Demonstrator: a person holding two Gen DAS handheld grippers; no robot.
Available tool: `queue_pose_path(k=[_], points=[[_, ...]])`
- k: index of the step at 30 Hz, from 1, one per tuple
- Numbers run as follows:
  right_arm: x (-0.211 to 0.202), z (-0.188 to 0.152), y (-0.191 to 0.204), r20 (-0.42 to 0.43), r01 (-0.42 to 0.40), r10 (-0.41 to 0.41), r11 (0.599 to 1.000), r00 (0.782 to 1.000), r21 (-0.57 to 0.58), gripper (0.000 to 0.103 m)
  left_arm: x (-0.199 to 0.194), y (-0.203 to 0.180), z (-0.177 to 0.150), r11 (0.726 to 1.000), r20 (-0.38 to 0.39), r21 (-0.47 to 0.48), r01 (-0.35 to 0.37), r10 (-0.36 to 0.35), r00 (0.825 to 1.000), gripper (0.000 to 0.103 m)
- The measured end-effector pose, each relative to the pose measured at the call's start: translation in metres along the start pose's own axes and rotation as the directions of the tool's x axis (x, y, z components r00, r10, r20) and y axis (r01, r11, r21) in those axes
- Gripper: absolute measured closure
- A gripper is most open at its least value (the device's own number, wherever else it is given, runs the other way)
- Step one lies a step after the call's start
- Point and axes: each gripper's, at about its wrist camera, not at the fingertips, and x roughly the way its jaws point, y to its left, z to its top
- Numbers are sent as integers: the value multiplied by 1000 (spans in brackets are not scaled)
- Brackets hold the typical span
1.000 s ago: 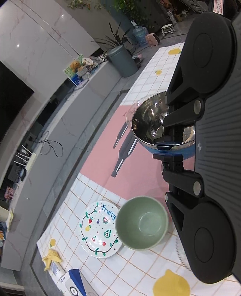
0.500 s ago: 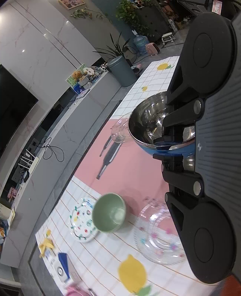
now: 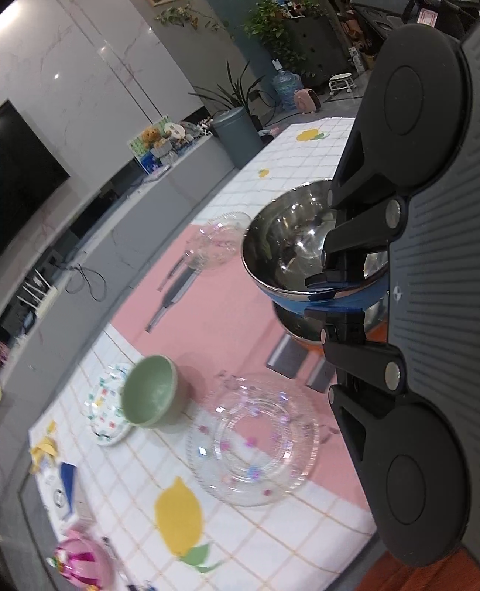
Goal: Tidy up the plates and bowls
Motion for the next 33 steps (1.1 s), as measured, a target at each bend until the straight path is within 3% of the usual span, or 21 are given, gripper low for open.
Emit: queue_pose_path(k=[8, 15, 23, 33], points=[[18, -2, -6, -58, 3, -4, 1000, 998, -20, 91, 10, 7, -6, 998, -10, -21, -52, 52, 999, 93], [18, 1, -6, -17, 40, -41, 998, 999, -43, 91, 23, 3, -11, 998, -21, -12, -55, 54, 998, 94], [38, 2, -12, -64, 75, -77, 997, 995, -30, 91, 32, 1, -12, 996, -16, 6, -91, 91, 996, 93], [41, 0, -10, -65, 81, -85, 995, 994, -55, 88, 37, 4, -13, 995, -35, 14, -102, 102, 994, 94]])
